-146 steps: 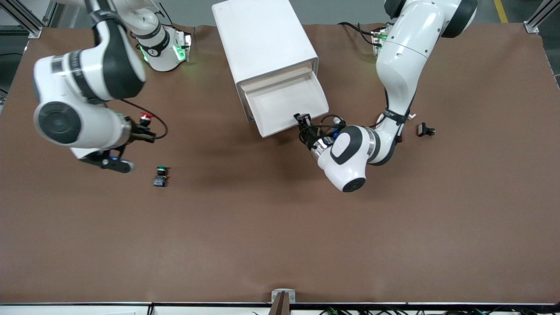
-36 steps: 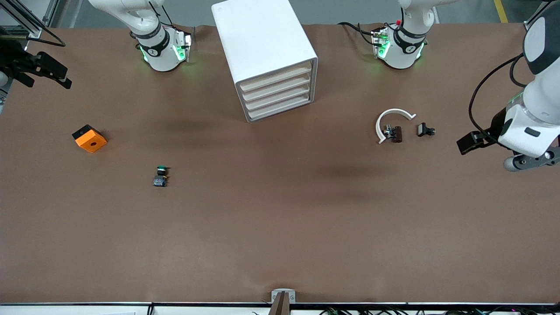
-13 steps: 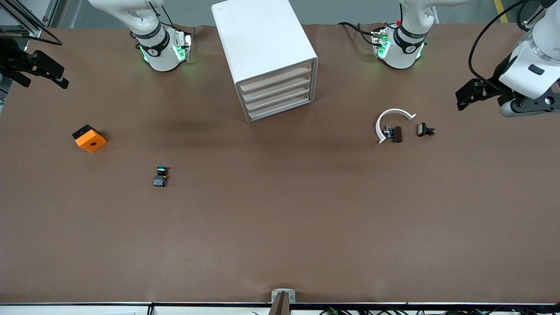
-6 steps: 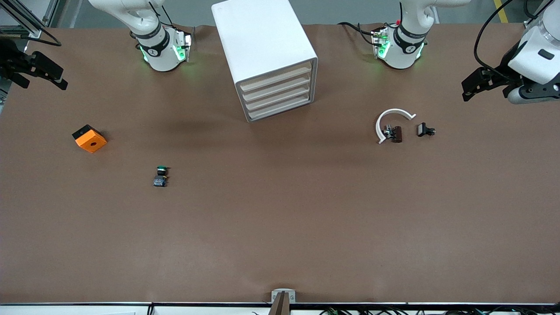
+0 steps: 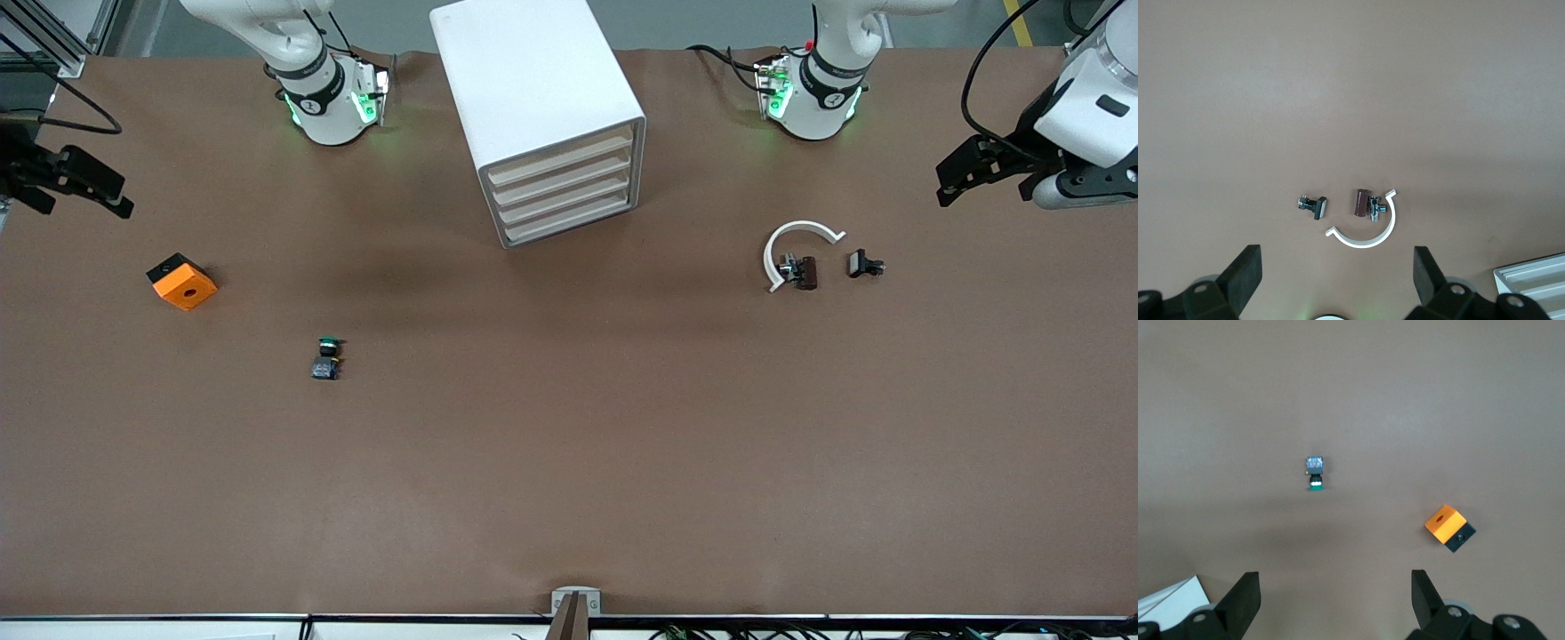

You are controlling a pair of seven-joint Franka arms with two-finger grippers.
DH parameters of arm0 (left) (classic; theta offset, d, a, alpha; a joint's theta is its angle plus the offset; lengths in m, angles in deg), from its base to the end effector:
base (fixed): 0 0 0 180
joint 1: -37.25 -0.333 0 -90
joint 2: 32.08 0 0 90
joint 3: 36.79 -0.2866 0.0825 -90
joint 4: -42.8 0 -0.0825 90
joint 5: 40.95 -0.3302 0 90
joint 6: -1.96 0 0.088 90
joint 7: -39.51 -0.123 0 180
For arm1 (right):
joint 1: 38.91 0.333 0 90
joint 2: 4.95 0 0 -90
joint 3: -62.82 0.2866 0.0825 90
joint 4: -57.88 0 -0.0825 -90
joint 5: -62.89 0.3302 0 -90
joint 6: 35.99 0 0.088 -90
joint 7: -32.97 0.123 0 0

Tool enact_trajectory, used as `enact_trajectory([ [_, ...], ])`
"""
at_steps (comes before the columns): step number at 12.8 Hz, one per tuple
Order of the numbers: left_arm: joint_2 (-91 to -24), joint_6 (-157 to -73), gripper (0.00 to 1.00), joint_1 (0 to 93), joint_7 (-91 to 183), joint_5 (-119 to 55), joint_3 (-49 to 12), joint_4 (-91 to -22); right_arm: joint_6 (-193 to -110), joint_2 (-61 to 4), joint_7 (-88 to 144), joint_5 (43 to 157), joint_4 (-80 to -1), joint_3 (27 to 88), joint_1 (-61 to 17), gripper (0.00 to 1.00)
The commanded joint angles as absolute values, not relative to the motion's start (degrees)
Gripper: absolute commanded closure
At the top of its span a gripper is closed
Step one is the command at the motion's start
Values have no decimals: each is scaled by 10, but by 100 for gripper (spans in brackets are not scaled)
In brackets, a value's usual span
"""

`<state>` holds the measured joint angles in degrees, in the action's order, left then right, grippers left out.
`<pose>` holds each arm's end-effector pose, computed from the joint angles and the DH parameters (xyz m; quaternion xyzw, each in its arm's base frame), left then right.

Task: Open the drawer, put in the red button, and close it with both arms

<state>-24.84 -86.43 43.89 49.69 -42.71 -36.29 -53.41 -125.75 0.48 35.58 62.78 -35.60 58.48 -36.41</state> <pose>0.4580 -0.0537 0.5923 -0.9995 -0.0269 0.0026 0.0165 0.4736 -0.0172 0.5994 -0.9991 0.0387 -0.0148 0.0027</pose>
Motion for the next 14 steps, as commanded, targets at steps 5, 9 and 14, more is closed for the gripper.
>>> enact_trajectory([
  [5,-249,-865,0,438,492,-417,-368,-526,-1282,-17,353,625,-336,591,-370,0],
  [9,-250,-866,0,383,488,-404,-314,-526,-1282,-17,353,624,-336,591,-369,0],
  [14,-247,-863,0,329,490,-404,-250,-529,-1283,-17,353,621,-336,591,-367,0],
])
